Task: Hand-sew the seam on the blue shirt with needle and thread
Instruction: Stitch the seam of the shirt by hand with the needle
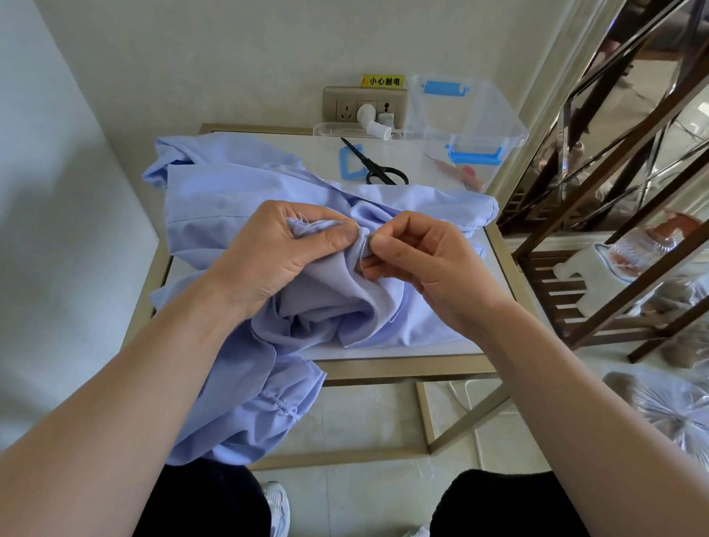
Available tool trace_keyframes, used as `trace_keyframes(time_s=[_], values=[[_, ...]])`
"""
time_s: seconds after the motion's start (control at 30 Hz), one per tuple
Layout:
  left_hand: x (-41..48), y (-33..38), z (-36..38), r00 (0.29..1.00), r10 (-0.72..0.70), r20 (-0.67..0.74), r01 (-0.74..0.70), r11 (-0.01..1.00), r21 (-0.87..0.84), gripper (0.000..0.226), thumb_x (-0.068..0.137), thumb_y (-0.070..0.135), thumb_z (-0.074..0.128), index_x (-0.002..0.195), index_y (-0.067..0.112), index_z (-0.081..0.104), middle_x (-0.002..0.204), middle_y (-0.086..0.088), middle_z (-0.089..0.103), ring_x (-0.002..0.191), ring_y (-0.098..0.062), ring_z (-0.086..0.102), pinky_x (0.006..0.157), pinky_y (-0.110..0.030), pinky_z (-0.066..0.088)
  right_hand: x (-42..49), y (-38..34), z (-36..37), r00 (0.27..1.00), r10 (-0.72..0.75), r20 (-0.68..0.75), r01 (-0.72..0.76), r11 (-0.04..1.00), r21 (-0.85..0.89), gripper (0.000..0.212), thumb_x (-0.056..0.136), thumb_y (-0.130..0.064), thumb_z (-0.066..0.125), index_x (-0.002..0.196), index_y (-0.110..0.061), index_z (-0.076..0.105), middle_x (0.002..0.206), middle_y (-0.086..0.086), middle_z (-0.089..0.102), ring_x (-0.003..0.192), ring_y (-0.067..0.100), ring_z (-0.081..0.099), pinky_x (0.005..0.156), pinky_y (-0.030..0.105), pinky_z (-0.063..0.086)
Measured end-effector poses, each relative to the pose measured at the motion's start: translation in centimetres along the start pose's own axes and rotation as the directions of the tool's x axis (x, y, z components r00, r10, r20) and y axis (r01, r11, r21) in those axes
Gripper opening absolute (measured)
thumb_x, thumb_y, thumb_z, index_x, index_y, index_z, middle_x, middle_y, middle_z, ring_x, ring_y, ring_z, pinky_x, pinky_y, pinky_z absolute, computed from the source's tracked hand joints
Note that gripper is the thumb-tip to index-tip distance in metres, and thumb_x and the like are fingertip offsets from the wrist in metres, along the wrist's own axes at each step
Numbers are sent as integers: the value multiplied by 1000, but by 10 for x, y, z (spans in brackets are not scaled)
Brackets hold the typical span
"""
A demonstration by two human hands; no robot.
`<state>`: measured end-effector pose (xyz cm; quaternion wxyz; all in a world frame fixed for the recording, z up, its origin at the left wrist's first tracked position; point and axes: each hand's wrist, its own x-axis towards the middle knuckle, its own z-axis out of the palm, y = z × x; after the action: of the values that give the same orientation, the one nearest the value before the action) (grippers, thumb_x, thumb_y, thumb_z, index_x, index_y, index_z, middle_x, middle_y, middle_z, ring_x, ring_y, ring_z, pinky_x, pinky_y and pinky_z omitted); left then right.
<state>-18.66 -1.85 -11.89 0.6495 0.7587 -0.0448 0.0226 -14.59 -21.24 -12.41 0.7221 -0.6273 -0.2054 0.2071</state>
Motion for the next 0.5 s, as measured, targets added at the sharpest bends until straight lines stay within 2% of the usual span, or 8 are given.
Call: trace_keyframes(time_s=[0.07,0.17,0.33,0.5], values=[[1,1,-1,999,-10,-49,8,999,-31,9,89,17,69,86,16,78,85,-4,74,80,-12,63,79,-29,51,2,-2,-2,1000,2,-29,-2,1000,-5,10,84,-12,64,88,-4,62,82,7,72,73,20,69,75,25,55],[1,1,0,997,-21,-76,17,999,-51,9,89,17,69,86,15,78,86,-5,73,82,-14,63,80,-30,50,4,-2,-7,998,11,-65,-11,1000,-14,4,92,-2,59,89,-3,63,86,16,69,75,23,70,74,28,56],[0,4,3,998,-41,-51,40,999,-18,10,89,20,70,86,13,78,84,-8,73,79,-14,62,78,-32,49,2,-3,-2,998,-16,-63,9,994,-108,8,92,-1,61,86,-4,64,77,8,68,69,15,66,75,25,55],[0,7,4,997,-49,-63,46,998,-47,7,79,26,74,77,21,79,82,-6,73,78,-14,63,79,-31,49,4,-6,0,990,-52,-133,30,986,-162,5,89,-3,65,85,-5,67,76,13,65,66,15,63,67,22,53]])
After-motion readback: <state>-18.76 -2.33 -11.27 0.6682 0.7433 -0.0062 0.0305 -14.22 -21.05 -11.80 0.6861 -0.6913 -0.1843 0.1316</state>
